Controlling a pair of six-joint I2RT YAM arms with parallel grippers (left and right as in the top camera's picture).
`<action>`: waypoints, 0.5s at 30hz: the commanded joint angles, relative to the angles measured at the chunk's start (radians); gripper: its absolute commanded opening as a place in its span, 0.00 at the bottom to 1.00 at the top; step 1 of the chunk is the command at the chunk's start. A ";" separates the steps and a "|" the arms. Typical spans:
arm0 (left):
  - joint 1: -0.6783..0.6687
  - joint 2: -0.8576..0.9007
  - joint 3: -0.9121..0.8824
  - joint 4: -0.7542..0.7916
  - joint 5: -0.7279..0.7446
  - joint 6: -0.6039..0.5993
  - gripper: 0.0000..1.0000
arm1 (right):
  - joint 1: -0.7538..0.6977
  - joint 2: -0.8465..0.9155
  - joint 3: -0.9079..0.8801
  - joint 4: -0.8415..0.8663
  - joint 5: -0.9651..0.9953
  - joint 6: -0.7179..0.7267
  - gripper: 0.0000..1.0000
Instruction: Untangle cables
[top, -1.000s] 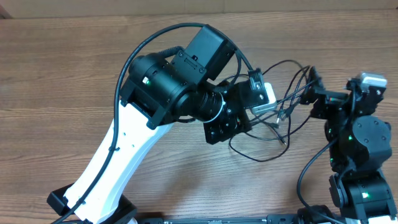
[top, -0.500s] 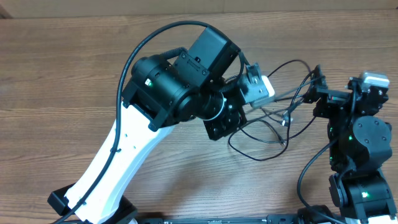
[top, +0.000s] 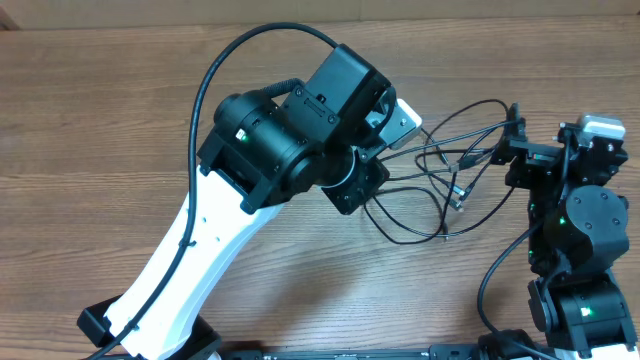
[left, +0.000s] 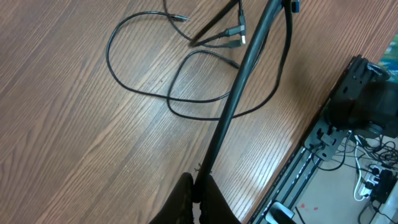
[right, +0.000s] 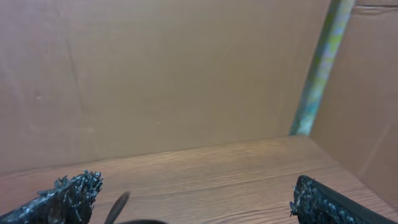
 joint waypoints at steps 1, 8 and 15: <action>0.008 -0.013 -0.002 -0.037 -0.101 0.016 0.04 | -0.023 -0.007 0.022 0.023 0.193 -0.050 1.00; 0.009 -0.013 -0.002 -0.029 -0.222 0.011 0.04 | -0.023 -0.007 0.022 0.013 0.220 -0.121 1.00; 0.009 -0.013 -0.002 -0.019 -0.156 0.012 0.04 | -0.023 -0.007 0.022 0.000 0.264 -0.147 1.00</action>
